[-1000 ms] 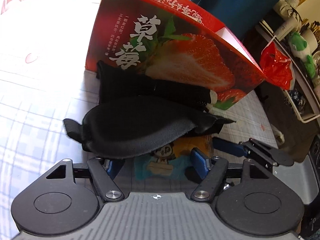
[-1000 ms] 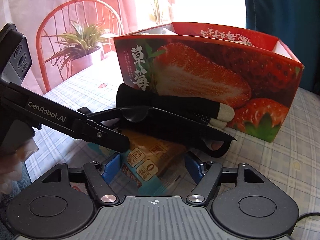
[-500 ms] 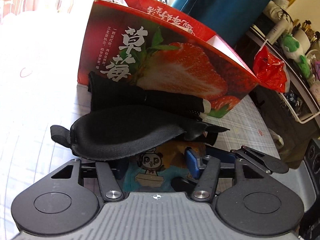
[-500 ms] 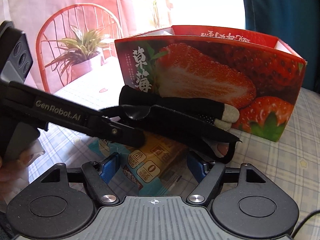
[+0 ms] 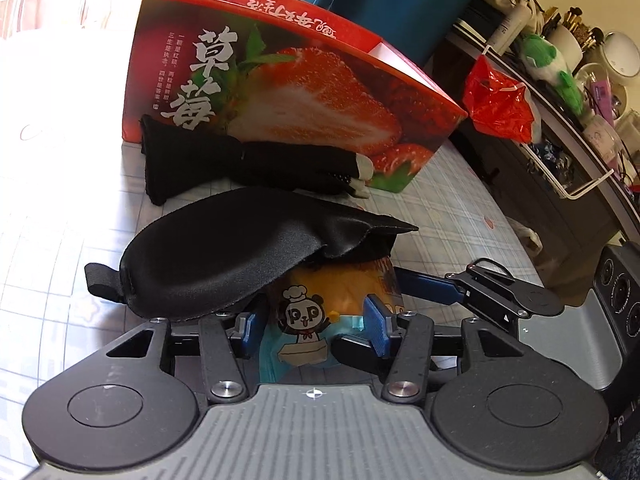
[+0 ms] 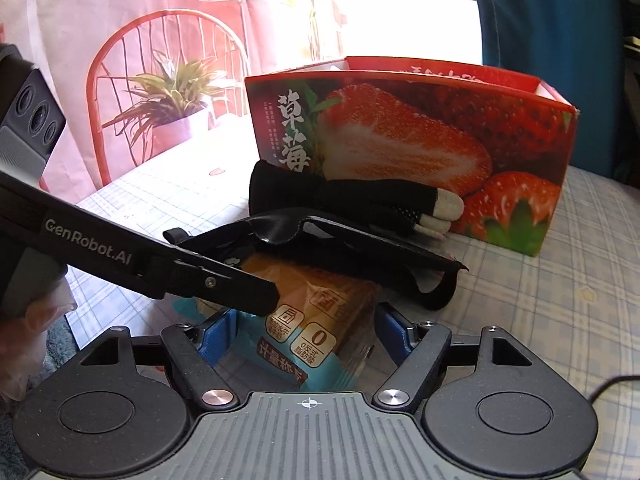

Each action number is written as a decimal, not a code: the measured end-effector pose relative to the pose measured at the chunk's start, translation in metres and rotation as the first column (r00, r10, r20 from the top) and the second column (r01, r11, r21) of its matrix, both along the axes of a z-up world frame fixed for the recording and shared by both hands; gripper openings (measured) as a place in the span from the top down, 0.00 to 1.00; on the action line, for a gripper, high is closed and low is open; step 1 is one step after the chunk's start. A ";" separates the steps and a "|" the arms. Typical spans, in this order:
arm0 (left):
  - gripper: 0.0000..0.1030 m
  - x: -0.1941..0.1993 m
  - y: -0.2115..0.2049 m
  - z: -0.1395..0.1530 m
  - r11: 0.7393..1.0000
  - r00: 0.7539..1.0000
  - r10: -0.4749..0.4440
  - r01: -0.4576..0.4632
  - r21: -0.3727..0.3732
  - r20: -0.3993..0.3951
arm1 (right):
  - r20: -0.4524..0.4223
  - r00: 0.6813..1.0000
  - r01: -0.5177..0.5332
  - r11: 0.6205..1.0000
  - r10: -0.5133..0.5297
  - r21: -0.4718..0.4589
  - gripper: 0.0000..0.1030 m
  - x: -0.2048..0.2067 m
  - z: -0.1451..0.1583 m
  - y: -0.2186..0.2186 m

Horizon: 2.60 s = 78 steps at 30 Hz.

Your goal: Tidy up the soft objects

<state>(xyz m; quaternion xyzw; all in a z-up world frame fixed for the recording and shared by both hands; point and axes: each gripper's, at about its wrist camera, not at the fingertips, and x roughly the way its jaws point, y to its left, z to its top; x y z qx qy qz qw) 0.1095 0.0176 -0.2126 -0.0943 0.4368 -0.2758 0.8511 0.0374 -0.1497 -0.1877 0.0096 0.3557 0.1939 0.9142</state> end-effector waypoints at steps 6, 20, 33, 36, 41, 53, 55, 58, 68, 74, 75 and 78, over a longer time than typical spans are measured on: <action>0.47 0.001 0.004 -0.004 1.000 1.000 0.019 -0.019 -0.019 -0.013 | -0.005 1.000 0.022 1.000 -0.022 0.007 0.33 -0.003 0.001 -0.003; 0.43 0.003 0.010 -0.008 0.998 0.998 0.042 -0.044 -0.053 -0.043 | -0.012 1.000 0.018 1.000 -0.018 0.000 0.36 -0.006 -0.001 -0.005; 0.47 0.006 0.008 0.003 0.995 0.996 0.029 -0.036 -0.089 -0.082 | -0.008 1.000 -0.023 0.999 0.024 0.024 0.47 -0.005 0.008 -0.003; 0.46 0.024 0.012 0.017 0.988 0.989 0.025 -0.046 -0.148 -0.143 | 0.007 0.999 -0.036 0.999 0.036 0.014 0.47 0.006 0.025 -0.002; 0.47 0.033 0.016 0.045 0.983 0.996 0.030 -0.044 -0.178 -0.083 | 0.016 0.999 -0.035 0.999 0.035 0.018 0.47 0.028 0.059 -0.005; 0.49 0.012 0.011 0.040 0.981 0.995 0.017 -0.036 -0.189 -0.100 | -0.033 0.999 -0.011 0.999 0.013 0.046 0.47 0.004 0.059 -0.011; 0.49 0.012 0.009 0.049 0.981 0.997 0.016 -0.029 -0.193 -0.071 | 0.006 1.000 -0.015 0.999 0.015 0.035 0.47 0.002 0.068 -0.010; 0.49 0.013 0.012 0.060 0.981 0.999 0.009 -0.015 -0.194 -0.036 | 0.052 0.998 -0.030 1.000 0.030 0.005 0.47 0.004 0.082 -0.009; 0.49 0.057 -0.010 0.125 0.986 0.993 -0.048 0.065 -0.154 0.109 | 0.184 0.982 -0.038 0.998 0.045 -0.043 0.47 0.045 0.132 -0.029; 0.49 0.114 -0.041 0.140 0.983 0.984 -0.114 0.132 -0.128 0.140 | 0.237 0.971 -0.002 0.995 0.026 -0.101 0.47 0.092 0.147 -0.057; 0.49 0.125 -0.048 0.141 0.984 0.983 -0.119 0.136 -0.118 0.137 | 0.235 0.972 0.001 0.994 0.024 -0.108 0.47 0.101 0.147 -0.063; 0.49 0.151 -0.065 0.137 0.986 0.985 -0.125 0.137 -0.093 0.120 | 0.225 0.974 0.004 0.994 0.022 -0.112 0.47 0.130 0.136 -0.078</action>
